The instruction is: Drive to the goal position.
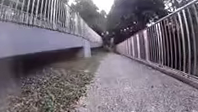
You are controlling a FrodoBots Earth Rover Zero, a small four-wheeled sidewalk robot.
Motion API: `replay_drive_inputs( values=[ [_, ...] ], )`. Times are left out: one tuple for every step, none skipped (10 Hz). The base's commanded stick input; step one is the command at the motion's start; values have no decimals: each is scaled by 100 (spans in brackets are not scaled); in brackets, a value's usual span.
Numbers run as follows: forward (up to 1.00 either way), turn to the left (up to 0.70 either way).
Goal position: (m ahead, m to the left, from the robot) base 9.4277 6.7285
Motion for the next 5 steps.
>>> replay_drive_inputs(
  values=[
    [45, -27],
    [45, -27],
    [45, -27],
    [45, -27],
    [45, -27]
  ],
)
